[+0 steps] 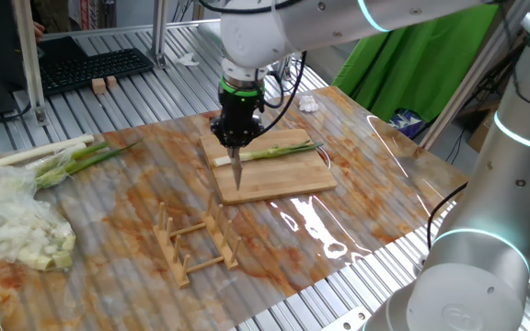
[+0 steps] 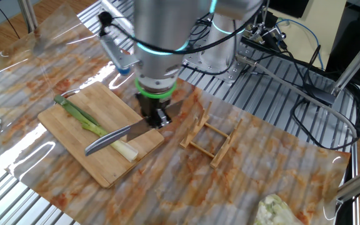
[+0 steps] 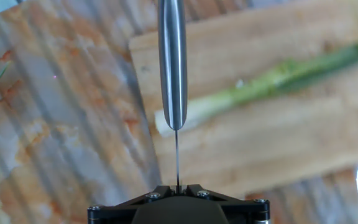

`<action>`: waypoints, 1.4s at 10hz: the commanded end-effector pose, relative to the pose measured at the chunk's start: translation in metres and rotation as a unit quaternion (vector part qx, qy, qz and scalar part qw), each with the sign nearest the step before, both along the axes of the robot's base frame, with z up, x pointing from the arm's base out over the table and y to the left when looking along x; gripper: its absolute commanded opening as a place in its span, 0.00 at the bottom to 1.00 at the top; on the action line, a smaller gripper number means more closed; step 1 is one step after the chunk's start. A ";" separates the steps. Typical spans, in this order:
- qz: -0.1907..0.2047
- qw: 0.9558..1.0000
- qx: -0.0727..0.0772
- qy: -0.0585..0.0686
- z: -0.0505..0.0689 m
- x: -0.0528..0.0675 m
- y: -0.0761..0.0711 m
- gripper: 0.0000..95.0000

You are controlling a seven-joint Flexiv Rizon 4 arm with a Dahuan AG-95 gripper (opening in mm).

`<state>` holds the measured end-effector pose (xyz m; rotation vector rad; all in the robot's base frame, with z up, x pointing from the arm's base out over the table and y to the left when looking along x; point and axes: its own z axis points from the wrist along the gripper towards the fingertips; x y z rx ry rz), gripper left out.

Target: Chop the scallions

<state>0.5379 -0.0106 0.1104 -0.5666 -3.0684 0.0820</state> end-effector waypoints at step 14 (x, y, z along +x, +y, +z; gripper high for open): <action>0.054 0.998 0.019 -0.016 -0.033 0.056 -0.014 0.00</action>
